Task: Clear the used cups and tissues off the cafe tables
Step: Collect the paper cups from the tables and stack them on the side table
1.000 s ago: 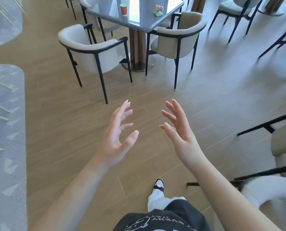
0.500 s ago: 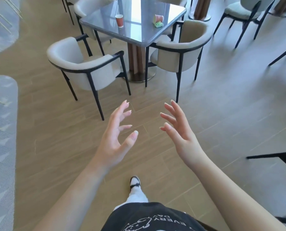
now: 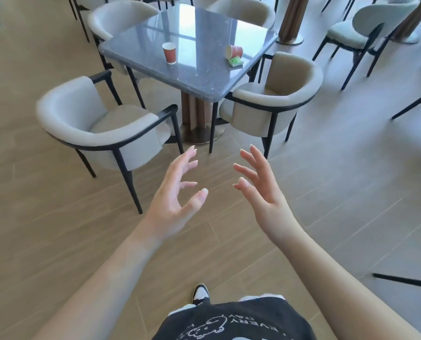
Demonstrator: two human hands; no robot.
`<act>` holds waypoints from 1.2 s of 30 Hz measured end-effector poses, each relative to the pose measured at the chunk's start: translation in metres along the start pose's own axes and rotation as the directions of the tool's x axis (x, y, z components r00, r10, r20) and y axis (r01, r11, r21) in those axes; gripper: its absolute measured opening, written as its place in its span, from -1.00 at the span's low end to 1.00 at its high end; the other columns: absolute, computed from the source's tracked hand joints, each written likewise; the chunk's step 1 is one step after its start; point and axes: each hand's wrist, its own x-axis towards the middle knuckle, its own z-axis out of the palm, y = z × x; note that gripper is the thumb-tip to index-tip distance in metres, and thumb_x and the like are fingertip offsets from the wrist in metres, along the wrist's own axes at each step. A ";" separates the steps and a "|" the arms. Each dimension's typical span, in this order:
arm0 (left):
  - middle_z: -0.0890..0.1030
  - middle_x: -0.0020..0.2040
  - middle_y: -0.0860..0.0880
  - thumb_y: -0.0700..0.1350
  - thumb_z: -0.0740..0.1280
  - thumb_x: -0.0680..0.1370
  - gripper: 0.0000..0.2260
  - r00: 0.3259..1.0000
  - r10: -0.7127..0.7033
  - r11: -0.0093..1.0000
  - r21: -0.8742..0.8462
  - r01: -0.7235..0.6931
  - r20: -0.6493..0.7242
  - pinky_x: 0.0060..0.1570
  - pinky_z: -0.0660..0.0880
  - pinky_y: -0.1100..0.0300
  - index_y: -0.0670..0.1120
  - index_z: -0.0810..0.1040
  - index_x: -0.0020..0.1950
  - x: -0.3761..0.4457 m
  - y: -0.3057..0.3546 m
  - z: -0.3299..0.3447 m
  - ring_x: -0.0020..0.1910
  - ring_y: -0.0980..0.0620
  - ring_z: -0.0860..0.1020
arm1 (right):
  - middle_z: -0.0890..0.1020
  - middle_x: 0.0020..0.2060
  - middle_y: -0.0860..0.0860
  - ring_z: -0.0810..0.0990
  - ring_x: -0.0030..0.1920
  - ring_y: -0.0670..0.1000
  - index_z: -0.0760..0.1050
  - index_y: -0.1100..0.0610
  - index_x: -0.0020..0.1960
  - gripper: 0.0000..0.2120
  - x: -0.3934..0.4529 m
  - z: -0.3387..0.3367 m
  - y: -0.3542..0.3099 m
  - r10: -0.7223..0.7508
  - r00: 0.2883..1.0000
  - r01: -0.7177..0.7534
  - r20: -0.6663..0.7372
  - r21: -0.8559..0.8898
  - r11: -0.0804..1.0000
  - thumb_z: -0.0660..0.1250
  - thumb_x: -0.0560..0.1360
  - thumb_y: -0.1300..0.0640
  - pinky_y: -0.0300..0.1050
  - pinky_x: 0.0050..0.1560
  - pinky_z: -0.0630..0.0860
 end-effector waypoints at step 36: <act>0.25 0.61 0.11 0.08 0.32 0.57 -0.32 0.997 -0.034 0.999 0.031 0.036 -0.076 0.29 0.49 0.22 0.04 0.16 0.64 0.477 -0.100 -0.013 0.55 0.06 0.33 | 0.32 0.51 -0.16 0.41 0.44 -0.15 0.10 -0.07 0.58 -0.38 0.491 -0.116 0.075 -0.014 0.998 0.007 0.066 0.111 0.994 0.25 0.58 0.06 -0.09 0.32 0.50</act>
